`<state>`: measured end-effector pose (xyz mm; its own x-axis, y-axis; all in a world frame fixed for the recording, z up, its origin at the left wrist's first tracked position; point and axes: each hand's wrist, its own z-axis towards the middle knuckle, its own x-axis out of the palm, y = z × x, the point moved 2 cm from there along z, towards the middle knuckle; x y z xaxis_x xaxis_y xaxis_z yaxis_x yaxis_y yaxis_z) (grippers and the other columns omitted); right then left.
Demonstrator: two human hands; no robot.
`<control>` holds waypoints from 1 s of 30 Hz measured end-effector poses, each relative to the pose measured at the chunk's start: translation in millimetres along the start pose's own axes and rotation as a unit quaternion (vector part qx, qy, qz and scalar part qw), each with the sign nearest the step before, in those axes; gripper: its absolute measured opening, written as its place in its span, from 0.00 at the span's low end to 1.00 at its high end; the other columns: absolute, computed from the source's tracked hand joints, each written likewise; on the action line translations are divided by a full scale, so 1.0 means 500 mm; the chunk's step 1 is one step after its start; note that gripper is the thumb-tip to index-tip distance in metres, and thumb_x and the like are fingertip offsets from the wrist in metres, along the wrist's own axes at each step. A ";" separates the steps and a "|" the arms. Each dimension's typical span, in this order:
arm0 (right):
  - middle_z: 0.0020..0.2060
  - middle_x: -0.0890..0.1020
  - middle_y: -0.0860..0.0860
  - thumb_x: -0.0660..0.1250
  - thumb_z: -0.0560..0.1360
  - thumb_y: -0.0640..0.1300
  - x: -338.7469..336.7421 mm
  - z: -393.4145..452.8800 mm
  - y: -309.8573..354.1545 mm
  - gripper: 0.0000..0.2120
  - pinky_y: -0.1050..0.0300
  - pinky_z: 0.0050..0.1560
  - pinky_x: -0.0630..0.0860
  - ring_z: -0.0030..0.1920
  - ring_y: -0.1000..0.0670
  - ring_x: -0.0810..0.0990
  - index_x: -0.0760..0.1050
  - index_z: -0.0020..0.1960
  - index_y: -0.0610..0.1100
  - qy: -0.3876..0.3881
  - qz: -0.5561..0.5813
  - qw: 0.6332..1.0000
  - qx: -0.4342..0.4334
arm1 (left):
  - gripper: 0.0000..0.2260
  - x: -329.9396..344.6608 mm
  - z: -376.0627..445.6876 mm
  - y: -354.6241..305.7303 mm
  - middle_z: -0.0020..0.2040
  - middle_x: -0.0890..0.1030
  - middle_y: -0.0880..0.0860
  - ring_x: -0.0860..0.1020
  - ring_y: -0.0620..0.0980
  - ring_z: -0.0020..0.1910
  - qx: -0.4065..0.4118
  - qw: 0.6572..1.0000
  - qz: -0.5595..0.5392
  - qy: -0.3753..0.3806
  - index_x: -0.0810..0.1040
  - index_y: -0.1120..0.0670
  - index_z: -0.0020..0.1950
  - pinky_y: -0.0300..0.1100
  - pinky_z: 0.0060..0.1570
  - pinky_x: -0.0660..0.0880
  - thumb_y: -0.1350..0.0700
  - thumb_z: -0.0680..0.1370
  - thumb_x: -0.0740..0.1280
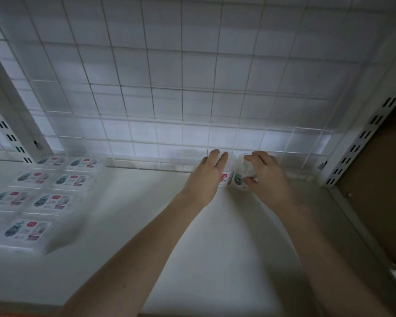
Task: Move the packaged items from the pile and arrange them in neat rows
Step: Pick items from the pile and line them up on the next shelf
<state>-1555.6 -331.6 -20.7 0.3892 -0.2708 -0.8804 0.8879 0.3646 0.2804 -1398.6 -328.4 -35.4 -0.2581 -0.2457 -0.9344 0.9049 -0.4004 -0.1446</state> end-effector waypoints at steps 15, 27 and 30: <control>0.68 0.68 0.41 0.66 0.74 0.40 0.024 -0.019 0.243 0.25 0.52 0.69 0.59 0.69 0.42 0.63 0.65 0.69 0.37 -0.003 -0.012 1.000 -0.007 | 0.25 -0.127 -0.157 0.104 0.73 0.59 0.53 0.61 0.53 0.70 -0.082 0.996 0.029 0.015 0.57 0.53 0.73 0.47 0.64 0.64 0.50 0.79 0.60; 0.61 0.74 0.48 0.64 0.75 0.45 0.233 -0.117 0.879 0.19 0.54 0.61 0.68 0.63 0.46 0.71 0.71 0.65 0.45 0.036 0.152 0.984 -0.082 | 0.15 -0.375 -0.735 0.592 0.59 0.77 0.51 0.71 0.54 0.59 -0.331 0.939 0.011 -0.095 0.74 0.52 0.62 0.46 0.55 0.67 0.50 0.77 0.62; 0.63 0.73 0.48 0.62 0.76 0.46 0.288 -0.127 1.047 0.19 0.58 0.62 0.64 0.65 0.48 0.68 0.69 0.66 0.45 0.050 0.161 0.980 -0.106 | 0.14 -0.433 -0.869 0.711 0.56 0.78 0.54 0.73 0.57 0.57 -0.374 0.922 0.010 -0.103 0.76 0.54 0.61 0.48 0.55 0.69 0.52 0.77 0.63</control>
<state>-1050.2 -123.0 -25.2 0.6060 -0.0268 -0.7950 0.6478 0.5967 0.4736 -873.9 -34.2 -26.0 -0.2271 -0.4403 -0.8686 0.8708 0.3076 -0.3836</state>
